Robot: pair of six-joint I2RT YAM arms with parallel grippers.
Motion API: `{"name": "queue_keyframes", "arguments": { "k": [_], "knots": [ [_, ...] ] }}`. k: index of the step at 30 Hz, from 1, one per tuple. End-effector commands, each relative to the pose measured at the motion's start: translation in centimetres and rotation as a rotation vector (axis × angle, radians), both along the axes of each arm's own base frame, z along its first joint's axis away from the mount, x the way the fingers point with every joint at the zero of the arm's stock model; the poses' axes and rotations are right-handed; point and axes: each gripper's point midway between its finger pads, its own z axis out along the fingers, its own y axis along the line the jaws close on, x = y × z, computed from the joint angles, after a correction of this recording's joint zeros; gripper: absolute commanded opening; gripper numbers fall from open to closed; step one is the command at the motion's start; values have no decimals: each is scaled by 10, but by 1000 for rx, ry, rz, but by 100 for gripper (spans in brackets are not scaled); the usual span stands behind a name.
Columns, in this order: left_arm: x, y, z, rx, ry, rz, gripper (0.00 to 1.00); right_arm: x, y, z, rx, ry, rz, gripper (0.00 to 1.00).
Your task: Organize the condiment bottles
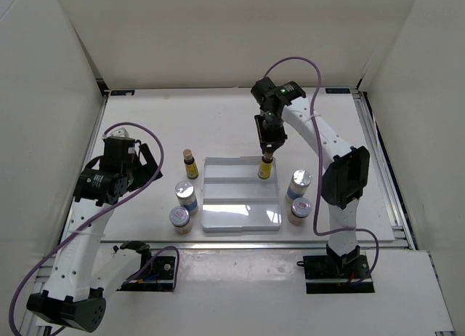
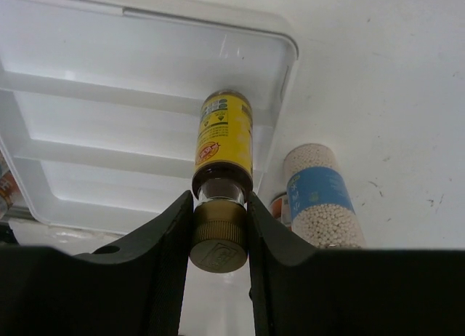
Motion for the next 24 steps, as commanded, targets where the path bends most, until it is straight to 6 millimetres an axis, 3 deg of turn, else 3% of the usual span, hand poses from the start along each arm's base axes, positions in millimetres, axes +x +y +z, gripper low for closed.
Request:
{"name": "queue_keyframes", "arguments": {
  "k": [1, 7, 17, 24],
  "knots": [
    [0, 2, 2, 10, -15, 10, 100, -37, -35, 12, -106, 101, -40, 0],
    [0, 2, 2, 10, -15, 10, 100, -29, -36, 1, -125, 73, -55, 0],
    [0, 2, 2, 10, -15, 10, 100, -10, -33, 21, -110, -21, -66, 0],
    [0, 2, 2, 10, -15, 10, 100, -2, -28, 17, -108, -23, -66, 0]
  ]
}}
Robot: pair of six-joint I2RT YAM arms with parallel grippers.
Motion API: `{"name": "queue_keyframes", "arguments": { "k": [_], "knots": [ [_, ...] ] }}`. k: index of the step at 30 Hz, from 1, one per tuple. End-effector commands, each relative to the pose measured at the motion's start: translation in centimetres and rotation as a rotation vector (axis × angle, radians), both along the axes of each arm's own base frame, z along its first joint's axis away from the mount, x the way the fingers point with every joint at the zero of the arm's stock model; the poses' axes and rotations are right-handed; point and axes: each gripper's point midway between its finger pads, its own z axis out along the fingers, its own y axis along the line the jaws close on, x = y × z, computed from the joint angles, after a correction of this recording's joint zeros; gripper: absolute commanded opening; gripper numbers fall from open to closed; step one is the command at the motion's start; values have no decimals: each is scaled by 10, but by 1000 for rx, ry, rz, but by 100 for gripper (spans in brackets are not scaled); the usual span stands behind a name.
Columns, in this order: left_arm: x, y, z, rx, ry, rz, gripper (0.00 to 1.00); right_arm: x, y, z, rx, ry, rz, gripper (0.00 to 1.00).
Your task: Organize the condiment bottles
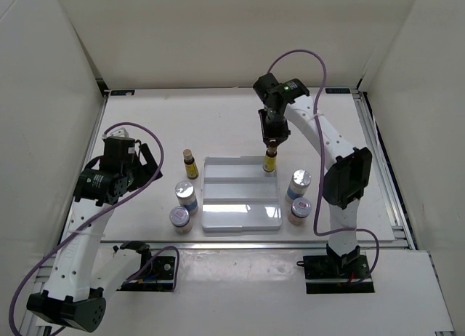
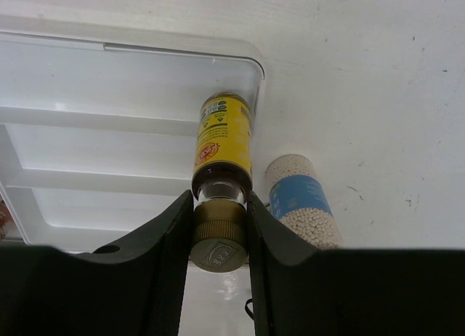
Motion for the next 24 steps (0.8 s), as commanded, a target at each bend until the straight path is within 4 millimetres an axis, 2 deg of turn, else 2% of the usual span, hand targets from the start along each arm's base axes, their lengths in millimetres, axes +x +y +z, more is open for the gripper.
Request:
{"name": "queue_keyframes", "arguments": {
  "k": [1, 3, 11, 15, 18, 22, 23, 24],
  "knots": [
    [0, 2, 2, 10, -15, 10, 100, -15, -13, 9, -52, 51, -13, 0],
    [0, 2, 2, 10, -15, 10, 100, -15, -12, 5, -58, 60, -13, 0],
    [0, 2, 2, 10, -15, 10, 100, -12, -6, -32, -76, 123, -9, 0],
    [0, 4, 2, 23, -15, 9, 100, -12, -5, -34, -69, 129, -7, 1],
    [0, 4, 2, 23, -15, 9, 100, -16, -7, -39, -81, 147, -7, 14],
    [1, 1, -2, 13, 6, -3, 100, -22, -7, -30, -57, 140, 7, 71],
    [1, -1, -2, 13, 6, -12, 100, -20, -6, -28, -52, 133, 7, 89],
    [2, -1, -4, 15, 17, -13, 100, -20, -8, -20, -50, 114, 6, 97]
  ]
}}
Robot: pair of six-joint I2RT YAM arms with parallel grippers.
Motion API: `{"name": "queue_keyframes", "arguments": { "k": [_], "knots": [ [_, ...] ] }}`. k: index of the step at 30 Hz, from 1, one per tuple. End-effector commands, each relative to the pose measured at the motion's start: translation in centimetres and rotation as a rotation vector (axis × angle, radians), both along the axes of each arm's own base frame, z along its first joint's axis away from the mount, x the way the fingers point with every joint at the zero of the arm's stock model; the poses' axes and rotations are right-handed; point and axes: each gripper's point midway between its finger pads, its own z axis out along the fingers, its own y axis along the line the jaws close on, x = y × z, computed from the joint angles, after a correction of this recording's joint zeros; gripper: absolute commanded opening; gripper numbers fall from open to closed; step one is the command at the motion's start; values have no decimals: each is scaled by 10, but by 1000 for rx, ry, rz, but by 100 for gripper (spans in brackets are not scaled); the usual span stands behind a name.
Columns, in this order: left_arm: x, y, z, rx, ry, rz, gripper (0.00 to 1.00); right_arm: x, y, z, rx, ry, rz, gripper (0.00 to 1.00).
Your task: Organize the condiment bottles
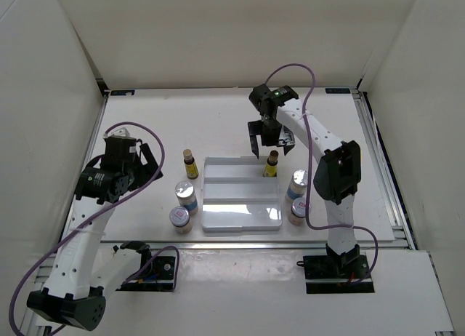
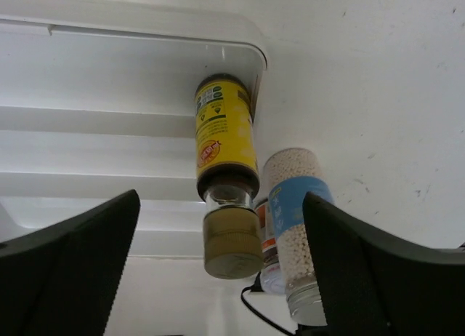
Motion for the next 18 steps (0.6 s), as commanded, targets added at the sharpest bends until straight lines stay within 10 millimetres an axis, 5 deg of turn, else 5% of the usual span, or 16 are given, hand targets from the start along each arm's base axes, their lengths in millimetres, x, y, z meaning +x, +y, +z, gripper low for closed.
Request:
{"name": "queue_keyframes", "arguments": {
  "k": [1, 8, 13, 18],
  "knots": [
    [1, -4, -3, -2, 14, -22, 100, -11, -10, 32, 2, -36, 2, 100],
    [23, -37, 14, -68, 0, -192, 100, -1, -14, 100, 80, -214, -26, 100],
    [62, -59, 44, -84, -65, -296, 100, 4, -26, 115, 122, -241, -36, 100],
    [104, -85, 48, -67, -36, -357, 100, 4, -30, 109, 128, -217, 2, 100]
  ]
}}
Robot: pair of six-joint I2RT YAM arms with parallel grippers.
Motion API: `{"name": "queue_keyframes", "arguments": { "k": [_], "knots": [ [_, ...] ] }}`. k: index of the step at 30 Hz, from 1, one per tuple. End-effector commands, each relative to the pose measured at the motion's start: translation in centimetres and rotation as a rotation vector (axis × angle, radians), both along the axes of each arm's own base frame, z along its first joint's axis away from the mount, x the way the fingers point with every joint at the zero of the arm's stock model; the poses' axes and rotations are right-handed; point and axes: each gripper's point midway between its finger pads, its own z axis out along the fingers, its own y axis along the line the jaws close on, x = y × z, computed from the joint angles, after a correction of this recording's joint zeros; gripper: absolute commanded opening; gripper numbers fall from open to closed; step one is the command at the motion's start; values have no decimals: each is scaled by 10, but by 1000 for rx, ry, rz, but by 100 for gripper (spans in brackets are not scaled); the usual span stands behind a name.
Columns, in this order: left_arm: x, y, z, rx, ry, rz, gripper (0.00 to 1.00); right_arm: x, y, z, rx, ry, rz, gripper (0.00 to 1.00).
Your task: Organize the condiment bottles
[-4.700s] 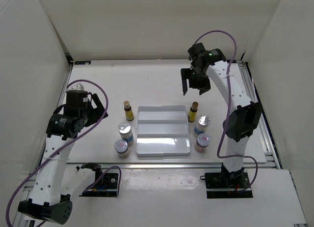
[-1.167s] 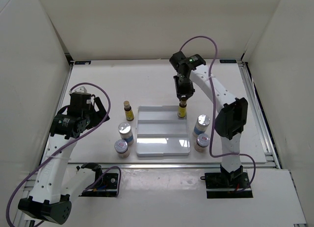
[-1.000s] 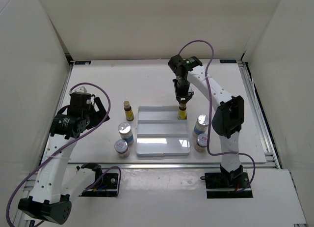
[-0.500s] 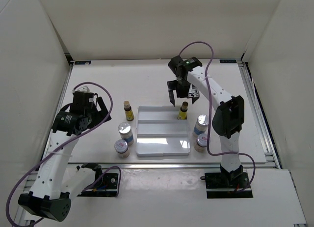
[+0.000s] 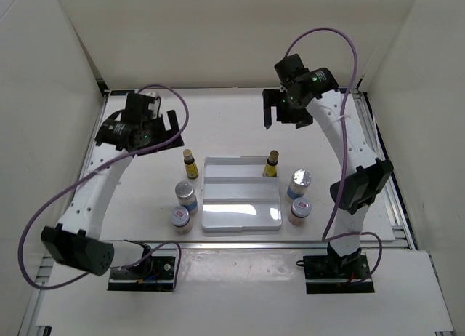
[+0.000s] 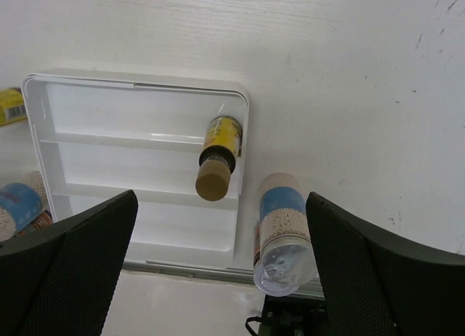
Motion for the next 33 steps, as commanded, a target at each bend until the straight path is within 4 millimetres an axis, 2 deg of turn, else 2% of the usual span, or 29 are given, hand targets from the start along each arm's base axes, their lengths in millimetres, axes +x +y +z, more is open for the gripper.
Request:
{"name": "queue_keyframes", "arguments": {
  "k": [1, 2, 4, 5, 9, 10, 14, 18, 23, 25, 33],
  "knots": [
    [30, -24, 15, 10, -52, -89, 100, -20, -10, -7, -41, 86, 43, 100],
    [39, -33, 2, 28, -13, -105, 100, -18, -14, -7, -45, 85, 44, 100],
    [49, -45, 1, 35, -9, -136, 100, -15, -20, -7, -20, 97, 26, 100],
    [56, -48, -13, 46, 29, -137, 100, -13, -17, -7, -6, 92, 31, 100],
    [65, -54, -36, 41, 96, -124, 96, -10, -40, -10, -20, 104, -16, 100],
    [66, -55, -39, 43, 105, -124, 95, -7, -51, -13, -23, 116, -47, 100],
    [66, -49, -52, 80, 138, -105, 94, -7, -65, -15, 3, 132, -82, 100],
    [64, -48, -63, 91, 173, -106, 93, -9, -65, -17, 0, 141, -82, 100],
    [61, -48, -73, 89, 205, -90, 86, -6, -65, -19, -4, 141, -74, 100],
    [55, -46, -84, 94, 237, -82, 84, -5, -64, -22, -7, 150, -74, 100],
    [43, -42, -101, 104, 283, -75, 79, -4, -64, -19, -4, 141, -74, 100]
  ]
}}
